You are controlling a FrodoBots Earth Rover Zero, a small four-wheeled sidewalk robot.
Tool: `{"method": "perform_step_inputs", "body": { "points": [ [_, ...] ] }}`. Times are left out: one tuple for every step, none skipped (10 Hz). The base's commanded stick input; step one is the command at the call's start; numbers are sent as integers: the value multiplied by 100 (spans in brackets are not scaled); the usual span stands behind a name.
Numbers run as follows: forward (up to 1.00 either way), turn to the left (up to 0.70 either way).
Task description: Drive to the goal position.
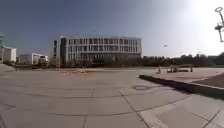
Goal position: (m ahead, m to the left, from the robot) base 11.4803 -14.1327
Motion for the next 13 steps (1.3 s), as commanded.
{"method": "perform_step_inputs", "body": {
  "points": [
    [70,35],
    [70,21],
    [70,0],
    [70,0],
    [70,0],
    [70,0],
    [70,0],
    [70,0],
    [70,0],
    [70,0],
    [70,0],
    [70,0],
    [70,0]
  ]
}}
